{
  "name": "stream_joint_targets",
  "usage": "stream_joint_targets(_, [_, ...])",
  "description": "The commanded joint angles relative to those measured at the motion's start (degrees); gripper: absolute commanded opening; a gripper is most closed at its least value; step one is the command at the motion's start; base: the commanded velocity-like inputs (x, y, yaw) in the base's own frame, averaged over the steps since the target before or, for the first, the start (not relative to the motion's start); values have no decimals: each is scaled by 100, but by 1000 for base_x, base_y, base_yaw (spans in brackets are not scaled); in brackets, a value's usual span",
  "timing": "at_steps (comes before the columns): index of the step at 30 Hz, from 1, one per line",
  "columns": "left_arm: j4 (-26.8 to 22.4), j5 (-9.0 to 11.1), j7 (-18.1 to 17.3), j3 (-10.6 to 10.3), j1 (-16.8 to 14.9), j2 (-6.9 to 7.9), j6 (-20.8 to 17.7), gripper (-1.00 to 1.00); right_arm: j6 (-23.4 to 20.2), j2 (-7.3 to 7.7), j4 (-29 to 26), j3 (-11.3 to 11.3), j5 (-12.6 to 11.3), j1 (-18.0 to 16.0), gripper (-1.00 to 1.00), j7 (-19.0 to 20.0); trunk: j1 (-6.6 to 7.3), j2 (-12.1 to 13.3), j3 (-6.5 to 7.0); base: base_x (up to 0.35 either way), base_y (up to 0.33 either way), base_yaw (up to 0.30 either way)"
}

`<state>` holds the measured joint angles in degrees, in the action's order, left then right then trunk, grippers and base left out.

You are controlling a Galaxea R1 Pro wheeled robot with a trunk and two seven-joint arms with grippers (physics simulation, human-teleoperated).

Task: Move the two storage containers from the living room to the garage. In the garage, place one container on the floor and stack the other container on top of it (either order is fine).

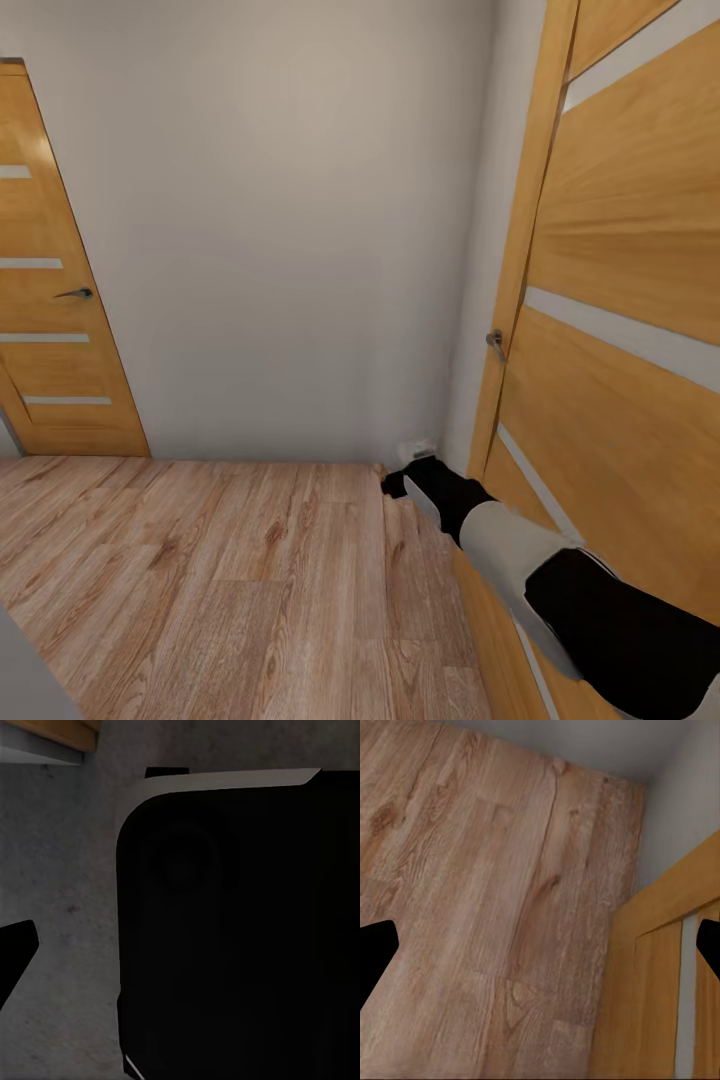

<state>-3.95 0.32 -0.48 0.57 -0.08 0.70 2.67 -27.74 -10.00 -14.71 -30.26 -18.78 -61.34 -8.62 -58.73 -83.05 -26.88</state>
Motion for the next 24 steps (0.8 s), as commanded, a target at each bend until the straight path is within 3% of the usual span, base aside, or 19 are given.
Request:
stream_joint_targets(1, [-1,3,-5,5,-1,1,15,100,-16,0,-7,-32,-42,59,100,-31,0,-3,-5,0,0,0])
stream_joint_targets(8, [-1,3,-5,5,-1,1,15,100,186,0,29,-39,-45,439,100,-9,0,-3,-5,0,0,0])
stream_joint_targets(16, [-1,3,-5,5,-1,1,15,100,338,0,227,-44,-37,554,100,215,0,-3,-5,0,0,0])
stream_joint_targets(20, [-1,3,-5,5,-1,1,15,100,519,0,254,-63,-31,931,100,296,0,-3,-5,0,0,0])
stream_joint_targets(24, [-1,3,-5,7,-1,1,15,100,552,0,259,-73,-10,1096,100,306,0,-3,-5,0,0,0])
